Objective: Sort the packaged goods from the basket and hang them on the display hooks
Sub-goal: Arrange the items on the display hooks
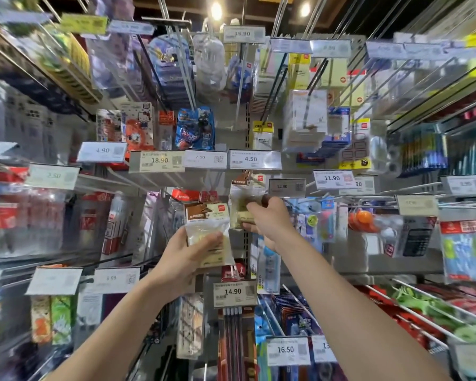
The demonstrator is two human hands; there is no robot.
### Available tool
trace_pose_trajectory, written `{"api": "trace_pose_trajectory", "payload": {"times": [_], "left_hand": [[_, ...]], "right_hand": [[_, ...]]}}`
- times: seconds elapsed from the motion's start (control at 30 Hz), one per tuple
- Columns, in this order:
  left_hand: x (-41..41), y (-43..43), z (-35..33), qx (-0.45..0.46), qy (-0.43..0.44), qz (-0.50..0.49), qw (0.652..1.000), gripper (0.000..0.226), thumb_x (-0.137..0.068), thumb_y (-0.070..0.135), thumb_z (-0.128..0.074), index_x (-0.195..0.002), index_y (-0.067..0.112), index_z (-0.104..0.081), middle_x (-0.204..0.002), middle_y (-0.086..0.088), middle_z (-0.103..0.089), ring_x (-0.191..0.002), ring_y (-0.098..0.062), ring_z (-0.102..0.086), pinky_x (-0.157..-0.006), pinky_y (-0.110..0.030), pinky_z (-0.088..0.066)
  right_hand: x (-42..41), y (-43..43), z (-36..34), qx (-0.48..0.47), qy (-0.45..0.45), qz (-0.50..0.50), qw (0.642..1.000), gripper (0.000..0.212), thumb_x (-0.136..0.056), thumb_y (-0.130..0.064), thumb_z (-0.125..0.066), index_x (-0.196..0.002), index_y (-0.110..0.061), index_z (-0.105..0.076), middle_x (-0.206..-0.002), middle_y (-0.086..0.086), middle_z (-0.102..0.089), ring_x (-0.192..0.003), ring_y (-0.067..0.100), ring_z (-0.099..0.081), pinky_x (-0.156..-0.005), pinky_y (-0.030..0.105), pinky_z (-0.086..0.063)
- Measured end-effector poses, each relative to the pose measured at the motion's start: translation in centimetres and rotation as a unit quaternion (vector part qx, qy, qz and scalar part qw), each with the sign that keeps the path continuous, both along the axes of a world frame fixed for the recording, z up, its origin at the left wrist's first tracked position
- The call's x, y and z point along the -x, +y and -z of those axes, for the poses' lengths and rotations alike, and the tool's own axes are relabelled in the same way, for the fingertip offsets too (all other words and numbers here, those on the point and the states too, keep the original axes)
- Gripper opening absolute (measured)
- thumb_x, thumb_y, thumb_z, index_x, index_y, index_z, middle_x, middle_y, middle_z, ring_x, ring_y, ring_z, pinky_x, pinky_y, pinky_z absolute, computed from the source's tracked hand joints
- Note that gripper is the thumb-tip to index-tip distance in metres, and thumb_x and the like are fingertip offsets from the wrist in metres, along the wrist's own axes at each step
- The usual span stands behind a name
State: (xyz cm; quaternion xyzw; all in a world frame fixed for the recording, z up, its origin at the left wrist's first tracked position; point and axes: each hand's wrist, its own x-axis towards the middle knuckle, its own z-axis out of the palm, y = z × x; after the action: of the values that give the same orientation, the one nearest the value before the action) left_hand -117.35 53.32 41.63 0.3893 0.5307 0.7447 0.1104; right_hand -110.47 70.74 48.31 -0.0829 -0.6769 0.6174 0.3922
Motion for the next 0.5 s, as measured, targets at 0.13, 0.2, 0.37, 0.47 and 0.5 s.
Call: {"api": "trace_pose_trajectory", "payload": {"times": [0.13, 0.2, 0.37, 0.47, 0.5], "left_hand": [[0.1, 0.0, 0.0, 0.006, 0.005, 0.001, 1.000, 0.063, -0.079, 0.030, -0.080, -0.133, 0.010, -0.053, -0.114, -0.013, -0.076, -0.103, -0.033, -0.075, -0.082, -0.048, -0.062], [0.1, -0.1, 0.1, 0.007, 0.006, 0.000, 1.000, 0.064, -0.078, 0.031, -0.080, -0.133, 0.010, -0.053, -0.115, -0.013, -0.076, -0.104, -0.033, -0.075, -0.081, -0.047, -0.062], [-0.3, -0.1, -0.2, 0.006, -0.001, -0.007, 1.000, 0.066, -0.076, 0.031, -0.081, -0.131, 0.011, -0.053, -0.113, -0.013, -0.076, -0.102, -0.032, -0.075, -0.075, -0.043, -0.063], [-0.6, 0.2, -0.4, 0.006, 0.001, -0.015, 1.000, 0.060, -0.079, 0.031, -0.079, -0.129, 0.010, -0.055, -0.112, -0.014, -0.076, -0.098, -0.032, -0.076, -0.067, -0.038, -0.062], [-0.7, 0.2, -0.5, 0.009, 0.007, -0.017, 1.000, 0.059, -0.080, 0.032, -0.079, -0.129, 0.009, -0.055, -0.112, -0.015, -0.076, -0.096, -0.033, -0.076, -0.066, -0.037, -0.061]], "right_hand": [[0.9, -0.4, 0.3, -0.033, -0.066, 0.069, 0.995, 0.010, -0.097, -0.005, -0.053, -0.090, -0.006, -0.059, -0.089, 0.010, -0.065, -0.075, 0.019, -0.061, -0.064, 0.029, -0.049], [1.0, -0.2, 0.7, -0.034, -0.098, 0.077, 0.992, 0.009, -0.100, -0.011, -0.052, -0.097, -0.007, -0.059, -0.096, 0.009, -0.065, -0.086, 0.021, -0.064, -0.071, 0.032, -0.048], [0.1, -0.1, 2.9, -0.226, -0.205, 0.196, 0.932, 0.043, -0.104, -0.046, -0.043, -0.121, -0.006, -0.051, -0.095, 0.003, -0.061, -0.085, 0.024, -0.060, -0.070, 0.032, -0.040], [-1.4, -1.5, 4.1, -0.274, -0.086, 0.101, 0.953, 0.047, -0.105, -0.054, -0.042, -0.098, -0.010, -0.059, -0.076, -0.004, -0.057, -0.069, 0.014, -0.057, -0.063, 0.037, -0.047], [-1.8, -2.1, 4.5, -0.267, -0.064, 0.030, 0.961, 0.046, -0.104, -0.054, -0.046, -0.096, -0.011, -0.061, -0.075, -0.004, -0.055, -0.069, 0.013, -0.056, -0.066, 0.041, -0.054]]}}
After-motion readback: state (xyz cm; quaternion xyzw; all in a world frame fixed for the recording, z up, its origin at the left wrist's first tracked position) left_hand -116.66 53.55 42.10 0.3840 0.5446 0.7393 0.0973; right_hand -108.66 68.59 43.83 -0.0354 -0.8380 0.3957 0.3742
